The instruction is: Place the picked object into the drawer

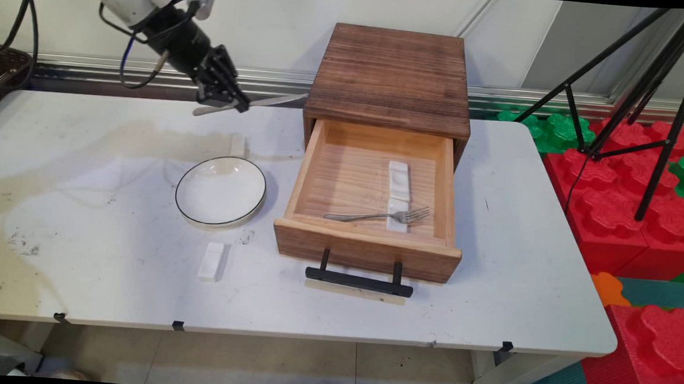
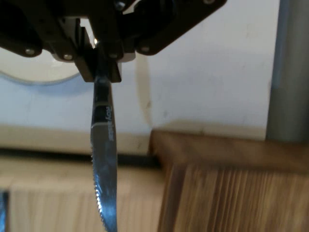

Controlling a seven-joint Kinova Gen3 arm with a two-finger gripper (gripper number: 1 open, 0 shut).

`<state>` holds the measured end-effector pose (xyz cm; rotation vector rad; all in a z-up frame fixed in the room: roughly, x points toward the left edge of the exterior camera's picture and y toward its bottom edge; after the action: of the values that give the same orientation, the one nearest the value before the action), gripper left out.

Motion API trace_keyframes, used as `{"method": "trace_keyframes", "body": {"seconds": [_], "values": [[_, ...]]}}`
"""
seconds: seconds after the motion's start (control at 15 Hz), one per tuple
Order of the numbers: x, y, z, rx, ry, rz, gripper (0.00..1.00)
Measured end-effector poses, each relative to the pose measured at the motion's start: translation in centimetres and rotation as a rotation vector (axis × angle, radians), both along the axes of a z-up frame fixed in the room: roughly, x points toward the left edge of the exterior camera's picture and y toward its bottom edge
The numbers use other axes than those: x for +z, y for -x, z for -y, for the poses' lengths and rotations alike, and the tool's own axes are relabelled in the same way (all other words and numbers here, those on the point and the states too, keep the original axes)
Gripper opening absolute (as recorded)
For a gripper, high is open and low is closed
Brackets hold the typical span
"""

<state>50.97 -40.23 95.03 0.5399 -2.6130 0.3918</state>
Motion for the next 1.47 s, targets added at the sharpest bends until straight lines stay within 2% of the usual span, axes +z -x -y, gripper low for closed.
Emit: {"method": "trace_keyframes", "body": {"seconds": [0.33,0.67,1.0,1.47], "values": [[1.7,5.3,-0.1,-0.034,0.000,-0.046,0.00],[1.8,11.0,0.5,-0.053,0.000,-0.094,0.00],[0.4,15.9,2.0,-0.064,-0.005,-0.118,0.00],[-2.5,20.1,4.3,-0.077,-0.018,-0.125,0.00]]}}
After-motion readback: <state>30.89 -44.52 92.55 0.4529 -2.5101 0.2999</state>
